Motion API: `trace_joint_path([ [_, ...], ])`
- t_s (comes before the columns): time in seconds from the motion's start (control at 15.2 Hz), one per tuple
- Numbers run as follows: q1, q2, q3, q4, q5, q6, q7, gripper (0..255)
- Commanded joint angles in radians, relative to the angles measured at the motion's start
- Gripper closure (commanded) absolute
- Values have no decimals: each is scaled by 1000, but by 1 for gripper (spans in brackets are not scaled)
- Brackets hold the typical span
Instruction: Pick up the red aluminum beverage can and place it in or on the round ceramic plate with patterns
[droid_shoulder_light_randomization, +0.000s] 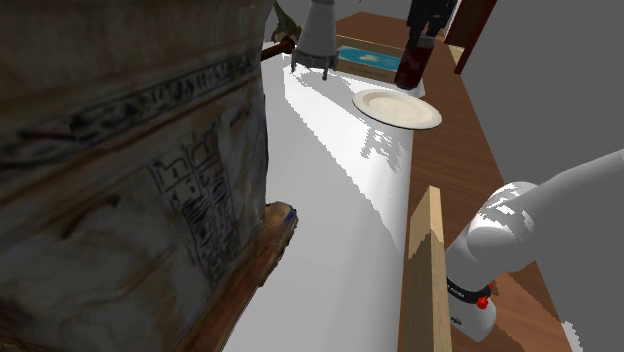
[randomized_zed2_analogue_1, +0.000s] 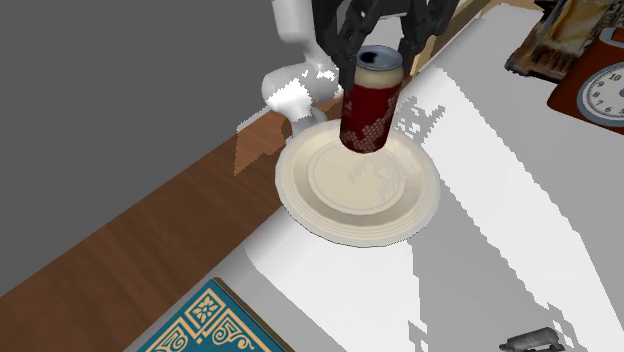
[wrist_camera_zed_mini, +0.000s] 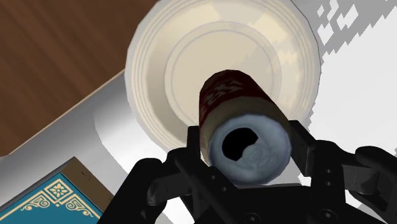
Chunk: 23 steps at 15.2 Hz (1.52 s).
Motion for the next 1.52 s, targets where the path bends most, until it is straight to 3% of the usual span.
trace_joint_path([
  [0.0,-1,-14,-1,-42,-2,29,0,255],
  [0.66,-5,-77,-2,-235,-9,159,7,255],
  [1.19,-5,-77,-2,-235,-9,159,7,255],
  [1.25,-5,-77,-2,-235,-9,159,7,0],
  [1.45,-5,-77,-2,-235,-9,159,7,0],
])
